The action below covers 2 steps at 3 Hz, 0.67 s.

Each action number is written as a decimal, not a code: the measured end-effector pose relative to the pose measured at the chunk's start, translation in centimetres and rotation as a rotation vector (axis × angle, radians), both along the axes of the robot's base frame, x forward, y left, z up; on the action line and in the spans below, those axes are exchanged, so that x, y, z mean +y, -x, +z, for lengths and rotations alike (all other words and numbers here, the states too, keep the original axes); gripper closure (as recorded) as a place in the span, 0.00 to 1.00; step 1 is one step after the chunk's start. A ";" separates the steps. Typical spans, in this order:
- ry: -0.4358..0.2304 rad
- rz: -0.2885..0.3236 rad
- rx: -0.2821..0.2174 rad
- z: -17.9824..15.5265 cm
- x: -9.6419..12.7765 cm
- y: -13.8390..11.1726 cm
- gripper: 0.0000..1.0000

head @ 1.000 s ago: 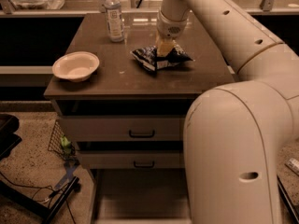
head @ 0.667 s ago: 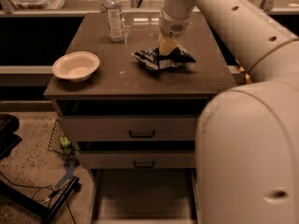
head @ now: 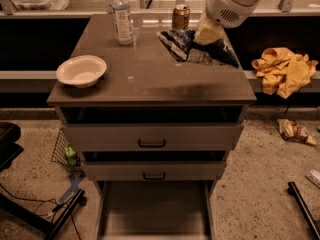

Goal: Place blue chip bag into bottom drawer

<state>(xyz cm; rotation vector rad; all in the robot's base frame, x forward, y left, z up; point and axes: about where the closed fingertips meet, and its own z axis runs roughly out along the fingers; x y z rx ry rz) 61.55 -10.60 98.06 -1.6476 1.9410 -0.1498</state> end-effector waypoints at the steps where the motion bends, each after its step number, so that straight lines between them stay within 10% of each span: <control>1: -0.130 -0.049 -0.104 4.8 0.9 8.5 1.00; 2: -0.161 -0.111 -0.144 5.4 -1.6 15.6 1.00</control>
Offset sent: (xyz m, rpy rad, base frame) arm -0.2880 -0.1154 -0.0367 0.2507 0.0191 -0.3500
